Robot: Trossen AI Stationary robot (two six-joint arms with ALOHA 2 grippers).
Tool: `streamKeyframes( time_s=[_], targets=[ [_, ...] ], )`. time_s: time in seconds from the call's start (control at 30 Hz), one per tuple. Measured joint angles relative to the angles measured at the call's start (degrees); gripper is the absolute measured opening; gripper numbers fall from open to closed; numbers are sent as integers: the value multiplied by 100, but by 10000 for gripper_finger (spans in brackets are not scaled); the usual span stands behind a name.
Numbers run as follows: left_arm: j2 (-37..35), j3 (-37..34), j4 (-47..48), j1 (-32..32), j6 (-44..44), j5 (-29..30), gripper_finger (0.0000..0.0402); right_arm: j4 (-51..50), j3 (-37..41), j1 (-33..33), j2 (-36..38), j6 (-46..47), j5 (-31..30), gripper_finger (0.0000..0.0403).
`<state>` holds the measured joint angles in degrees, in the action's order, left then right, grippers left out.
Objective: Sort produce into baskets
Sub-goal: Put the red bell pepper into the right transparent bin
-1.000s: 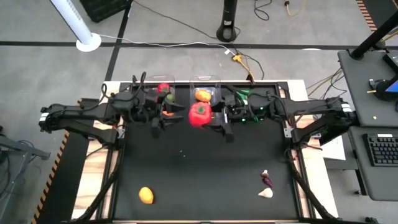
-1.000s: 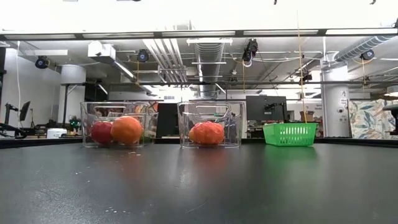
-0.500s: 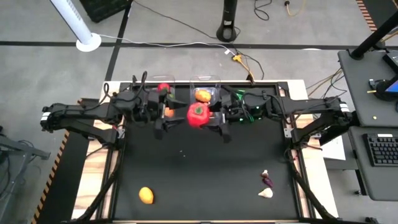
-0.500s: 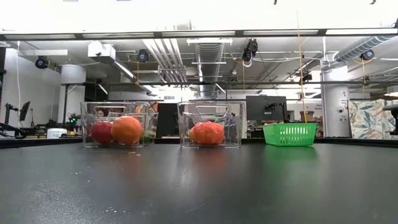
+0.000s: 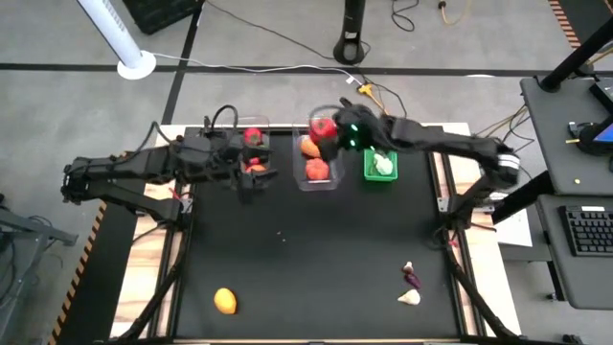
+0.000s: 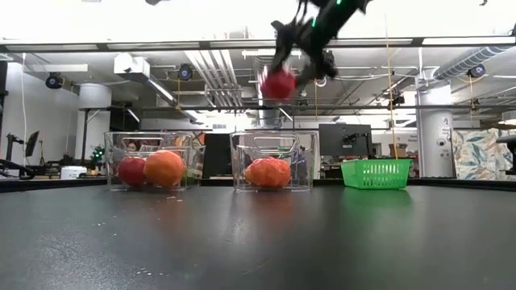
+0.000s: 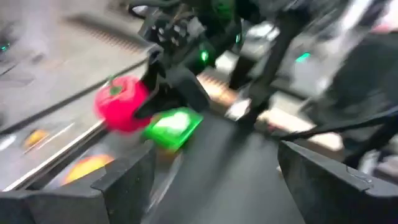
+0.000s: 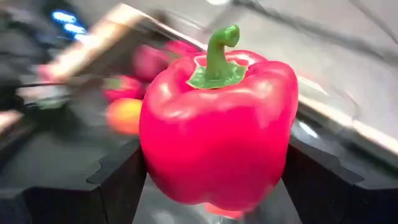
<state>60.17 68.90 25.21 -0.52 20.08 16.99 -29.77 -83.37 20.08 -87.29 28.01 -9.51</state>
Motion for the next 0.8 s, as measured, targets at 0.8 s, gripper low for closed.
streamKeyframes(
  time_s=[0.8],
  targets=[
    [101,333,2111,-4,796,811,315,-2131,-1989,1184,-2377,367,699,315]
  ],
)
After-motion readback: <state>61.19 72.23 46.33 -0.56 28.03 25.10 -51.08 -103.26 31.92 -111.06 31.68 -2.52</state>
